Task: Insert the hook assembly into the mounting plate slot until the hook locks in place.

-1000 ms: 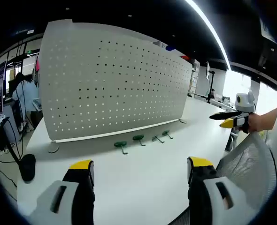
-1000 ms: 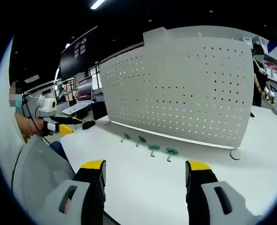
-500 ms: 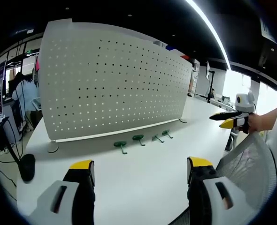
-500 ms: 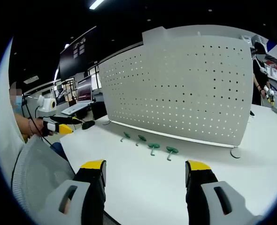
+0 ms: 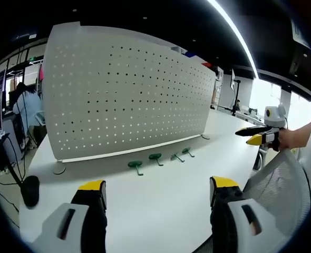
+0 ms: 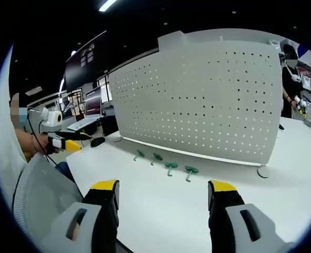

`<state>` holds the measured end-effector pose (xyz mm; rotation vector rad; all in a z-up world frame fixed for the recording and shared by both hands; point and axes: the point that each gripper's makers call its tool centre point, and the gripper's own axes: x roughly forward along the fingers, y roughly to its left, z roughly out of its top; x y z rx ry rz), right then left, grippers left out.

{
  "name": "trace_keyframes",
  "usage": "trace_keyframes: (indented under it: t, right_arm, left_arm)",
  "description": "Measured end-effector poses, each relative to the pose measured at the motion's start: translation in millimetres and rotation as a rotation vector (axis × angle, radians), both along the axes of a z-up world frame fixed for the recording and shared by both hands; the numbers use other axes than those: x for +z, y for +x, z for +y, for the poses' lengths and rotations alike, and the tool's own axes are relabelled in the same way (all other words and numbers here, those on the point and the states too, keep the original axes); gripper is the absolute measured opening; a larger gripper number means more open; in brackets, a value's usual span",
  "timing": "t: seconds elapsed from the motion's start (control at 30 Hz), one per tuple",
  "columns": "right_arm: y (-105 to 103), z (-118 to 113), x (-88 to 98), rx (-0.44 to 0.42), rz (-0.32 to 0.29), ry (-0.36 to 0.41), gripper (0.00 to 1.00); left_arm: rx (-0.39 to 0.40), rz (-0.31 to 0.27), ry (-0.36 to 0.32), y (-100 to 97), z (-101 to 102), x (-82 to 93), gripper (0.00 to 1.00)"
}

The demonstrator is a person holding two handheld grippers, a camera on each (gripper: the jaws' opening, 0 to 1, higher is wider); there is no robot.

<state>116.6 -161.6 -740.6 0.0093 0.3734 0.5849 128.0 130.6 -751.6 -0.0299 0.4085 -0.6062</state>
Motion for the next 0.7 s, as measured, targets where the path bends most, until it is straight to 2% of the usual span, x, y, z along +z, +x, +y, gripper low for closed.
trace_keyframes:
  t: [0.4,0.7]
  right_arm:
    - [0.1,2.4,1.3,0.01,0.0,-0.002,0.66]
    - [2.1,4.2,4.0,0.018,-0.003,-0.008,0.66]
  left_arm:
    - [-0.005,0.004,0.005,-1.3,-0.5,-1.4,0.82]
    - [-0.023,0.008,0.026,4.9,-1.0,-2.4,0.81]
